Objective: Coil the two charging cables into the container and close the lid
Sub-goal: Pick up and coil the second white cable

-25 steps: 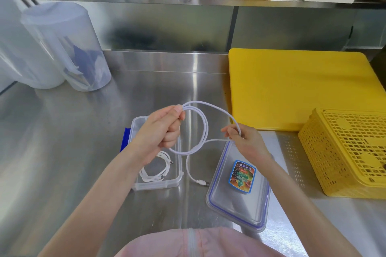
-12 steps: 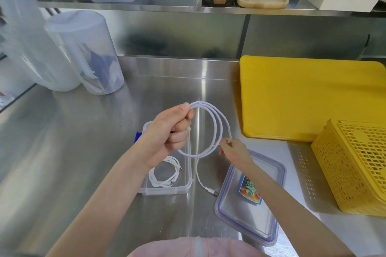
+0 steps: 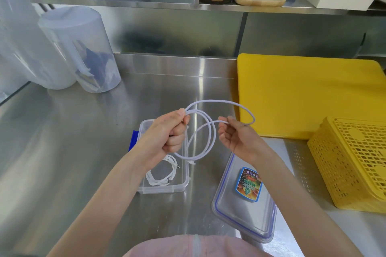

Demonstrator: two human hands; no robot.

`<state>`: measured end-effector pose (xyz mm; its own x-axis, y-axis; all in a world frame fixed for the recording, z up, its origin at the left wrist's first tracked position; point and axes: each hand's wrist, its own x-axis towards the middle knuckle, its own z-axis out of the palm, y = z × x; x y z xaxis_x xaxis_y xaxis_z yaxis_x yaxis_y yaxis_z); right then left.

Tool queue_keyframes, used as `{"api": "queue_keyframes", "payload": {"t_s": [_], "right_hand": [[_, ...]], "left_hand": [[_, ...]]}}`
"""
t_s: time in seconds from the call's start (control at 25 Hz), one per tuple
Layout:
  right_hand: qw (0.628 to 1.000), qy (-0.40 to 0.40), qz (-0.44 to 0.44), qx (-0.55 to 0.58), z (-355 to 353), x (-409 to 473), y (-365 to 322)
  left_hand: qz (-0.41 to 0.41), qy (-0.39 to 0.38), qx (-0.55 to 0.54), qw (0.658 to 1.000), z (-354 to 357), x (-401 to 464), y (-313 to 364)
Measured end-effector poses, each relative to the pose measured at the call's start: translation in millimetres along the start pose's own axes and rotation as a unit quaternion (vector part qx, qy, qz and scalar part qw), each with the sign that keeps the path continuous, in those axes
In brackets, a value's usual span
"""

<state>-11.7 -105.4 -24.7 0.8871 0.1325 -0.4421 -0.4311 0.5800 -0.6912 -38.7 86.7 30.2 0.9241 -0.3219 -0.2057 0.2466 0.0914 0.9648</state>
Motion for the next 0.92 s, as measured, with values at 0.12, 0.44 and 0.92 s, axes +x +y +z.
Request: {"api": "queue_keyframes", "payload": {"t_s": [0.12,0.44,0.92], "right_hand": [[0.995,-0.027,0.034,0.093,7,-12,-5],[0.979,-0.179,0.096,-0.024,29,-42,5],[0.947,-0.085,-0.095,-0.295,19,-43,20]], "left_hand": [[-0.005,-0.007,0.000,1.000,4,0,0],[0.000,0.004,0.045,0.999,25,0,-12],[0.033,0.122,0.136,0.983,20,10,-18]]}}
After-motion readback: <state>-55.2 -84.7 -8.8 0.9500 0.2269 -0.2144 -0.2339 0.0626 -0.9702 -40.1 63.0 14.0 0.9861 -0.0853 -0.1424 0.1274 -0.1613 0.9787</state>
